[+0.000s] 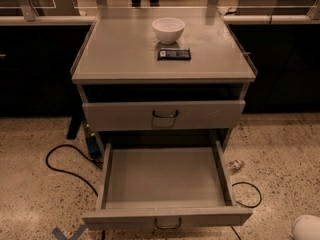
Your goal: Close middle drawer
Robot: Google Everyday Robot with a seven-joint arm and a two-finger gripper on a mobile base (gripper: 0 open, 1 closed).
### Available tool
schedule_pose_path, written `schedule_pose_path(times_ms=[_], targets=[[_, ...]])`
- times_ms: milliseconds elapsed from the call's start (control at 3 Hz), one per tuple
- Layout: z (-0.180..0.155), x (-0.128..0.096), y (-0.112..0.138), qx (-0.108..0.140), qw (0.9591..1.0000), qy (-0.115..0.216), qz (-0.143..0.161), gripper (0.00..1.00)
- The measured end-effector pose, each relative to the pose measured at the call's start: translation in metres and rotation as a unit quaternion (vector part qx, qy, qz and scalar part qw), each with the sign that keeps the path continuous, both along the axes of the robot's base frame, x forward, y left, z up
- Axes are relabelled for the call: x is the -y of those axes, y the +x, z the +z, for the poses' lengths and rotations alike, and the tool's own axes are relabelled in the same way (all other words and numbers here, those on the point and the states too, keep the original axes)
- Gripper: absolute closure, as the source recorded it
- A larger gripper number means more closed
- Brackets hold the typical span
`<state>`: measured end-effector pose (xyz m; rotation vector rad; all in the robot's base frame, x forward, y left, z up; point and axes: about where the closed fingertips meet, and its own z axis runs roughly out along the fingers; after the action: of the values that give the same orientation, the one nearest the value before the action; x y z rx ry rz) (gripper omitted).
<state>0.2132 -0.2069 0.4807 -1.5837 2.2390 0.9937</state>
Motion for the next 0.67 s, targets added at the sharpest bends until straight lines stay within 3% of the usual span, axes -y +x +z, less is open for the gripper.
schedule_pose_path(times_ms=[333, 667], targets=[[-0.010, -0.011, 0.026, 0.035, 0.9992, -0.016, 0.003, 0.00], [-0.015, -0.029, 0.085, 0.105, 0.9941, -0.025, -0.008, 0.00]])
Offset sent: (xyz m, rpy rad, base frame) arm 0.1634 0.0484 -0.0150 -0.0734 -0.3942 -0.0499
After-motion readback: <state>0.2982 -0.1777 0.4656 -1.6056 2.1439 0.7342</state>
